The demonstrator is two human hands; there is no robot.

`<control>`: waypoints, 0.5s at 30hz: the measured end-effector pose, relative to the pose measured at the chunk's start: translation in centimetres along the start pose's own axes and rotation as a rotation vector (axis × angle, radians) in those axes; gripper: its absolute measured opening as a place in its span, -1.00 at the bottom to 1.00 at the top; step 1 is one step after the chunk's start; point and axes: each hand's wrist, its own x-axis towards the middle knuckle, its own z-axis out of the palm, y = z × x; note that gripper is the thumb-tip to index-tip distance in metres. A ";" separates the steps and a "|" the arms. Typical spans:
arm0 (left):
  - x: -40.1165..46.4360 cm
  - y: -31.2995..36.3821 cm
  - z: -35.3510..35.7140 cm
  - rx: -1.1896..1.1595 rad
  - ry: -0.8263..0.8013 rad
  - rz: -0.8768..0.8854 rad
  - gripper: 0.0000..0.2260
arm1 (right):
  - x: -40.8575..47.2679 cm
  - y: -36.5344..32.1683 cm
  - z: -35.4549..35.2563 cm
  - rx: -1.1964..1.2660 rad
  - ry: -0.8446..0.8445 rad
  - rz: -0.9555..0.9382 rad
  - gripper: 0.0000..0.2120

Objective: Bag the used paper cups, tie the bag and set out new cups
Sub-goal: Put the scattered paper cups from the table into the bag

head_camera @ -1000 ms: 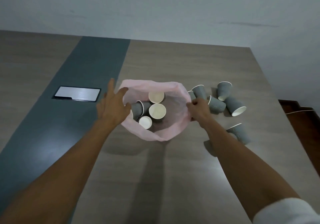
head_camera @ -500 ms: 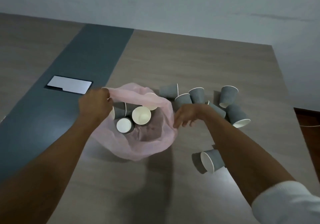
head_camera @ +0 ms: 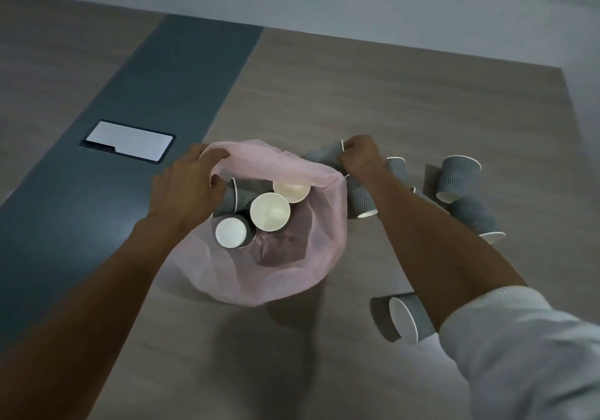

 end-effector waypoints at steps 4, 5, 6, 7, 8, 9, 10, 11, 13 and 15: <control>0.7 0.5 -0.1 -0.085 -0.093 0.034 -0.53 | -1.5 -0.6 -2.0 0.475 0.012 -0.101 -0.88; 1.1 0.5 0.0 -0.119 -0.115 0.045 -0.51 | -2.4 -1.0 -2.8 0.558 0.033 -0.160 -0.89; 1.5 0.5 0.1 -0.159 -0.130 0.051 -0.49 | -3.7 -1.4 -3.7 0.634 0.060 -0.219 -0.91; 1.8 0.7 0.2 -0.202 -0.141 0.049 -0.48 | -5.2 -1.8 -4.4 0.718 0.091 -0.266 -0.93; 2.2 0.9 0.2 -0.249 -0.145 0.044 -0.46 | -6.8 -2.2 -5.1 0.811 0.110 -0.299 -0.94; 2.5 1.1 0.2 -0.294 -0.144 0.040 -0.45 | -8.2 -2.5 -5.5 0.905 0.103 -0.320 -0.92; 2.6 1.3 0.1 -0.330 -0.142 0.040 -0.44 | -9.7 -2.6 -5.8 0.981 0.066 -0.321 -0.86; 2.8 1.4 0.0 -0.354 -0.141 0.045 -0.43 | -11.0 -2.6 -6.1 1.025 0.002 -0.307 -0.81; 3.0 1.6 -0.4 -0.386 -0.149 0.058 -0.42 | -13.2 -2.6 -5.9 1.000 -0.144 -0.308 -0.78; 3.1 1.7 -0.8 -0.410 -0.155 0.065 -0.41 | -14.9 -2.6 -5.0 0.850 -0.256 -0.345 -0.81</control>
